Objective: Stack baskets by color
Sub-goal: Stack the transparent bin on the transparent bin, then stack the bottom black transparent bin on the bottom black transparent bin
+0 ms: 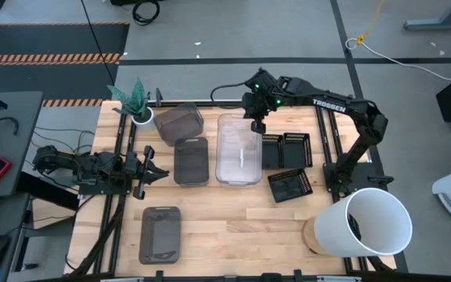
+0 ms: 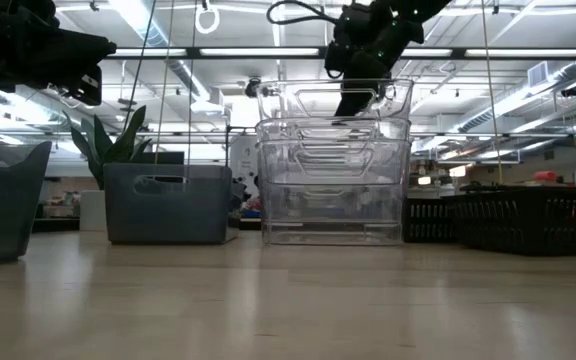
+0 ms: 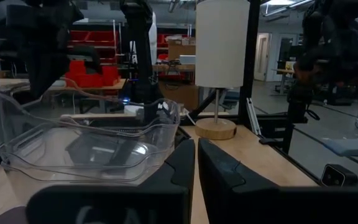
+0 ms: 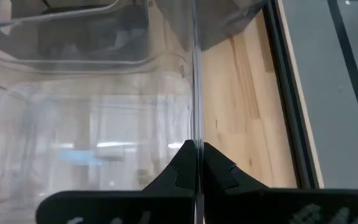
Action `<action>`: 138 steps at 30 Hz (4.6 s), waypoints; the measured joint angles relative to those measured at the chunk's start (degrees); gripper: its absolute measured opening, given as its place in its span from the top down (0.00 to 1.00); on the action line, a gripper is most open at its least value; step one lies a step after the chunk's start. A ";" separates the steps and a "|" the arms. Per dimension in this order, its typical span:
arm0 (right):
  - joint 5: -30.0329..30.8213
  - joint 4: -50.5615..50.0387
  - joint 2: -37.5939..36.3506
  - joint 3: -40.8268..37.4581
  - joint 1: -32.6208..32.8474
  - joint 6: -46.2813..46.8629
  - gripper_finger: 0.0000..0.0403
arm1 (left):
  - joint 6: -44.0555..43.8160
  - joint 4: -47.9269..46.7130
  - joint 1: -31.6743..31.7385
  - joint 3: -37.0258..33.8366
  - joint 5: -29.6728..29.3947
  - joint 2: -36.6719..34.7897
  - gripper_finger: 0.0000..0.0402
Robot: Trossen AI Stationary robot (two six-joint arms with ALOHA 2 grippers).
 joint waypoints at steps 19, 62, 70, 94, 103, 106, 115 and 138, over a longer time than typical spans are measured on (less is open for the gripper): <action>0.32 0.59 0.00 -0.87 0.09 7.60 0.94 | 0.00 0.02 0.01 0.00 0.02 0.00 0.93; 16.01 4.41 0.00 7.42 20.77 22.43 0.64 | 0.00 0.03 0.00 0.00 0.00 -0.02 0.92; 16.49 6.25 -0.29 7.48 27.51 22.33 0.64 | 0.00 0.01 0.02 0.00 0.02 -0.01 0.93; 15.75 27.31 -22.57 -22.23 28.67 21.07 0.69 | 0.00 0.00 0.02 -0.01 0.02 -0.01 0.93; 10.27 42.96 -32.07 -38.77 23.24 21.35 0.80 | 0.00 0.02 0.01 0.00 0.01 -0.01 0.91; 9.60 45.90 -34.55 -42.70 21.40 21.27 0.84 | 0.00 0.02 0.02 0.00 0.00 -0.02 0.92; 1.61 59.42 -41.27 -56.07 14.89 22.34 0.89 | -0.31 0.02 0.00 0.00 0.02 -0.01 0.93; -6.26 80.19 -54.58 -79.08 7.23 29.88 0.97 | -18.10 0.15 0.01 -0.01 0.02 -0.01 0.94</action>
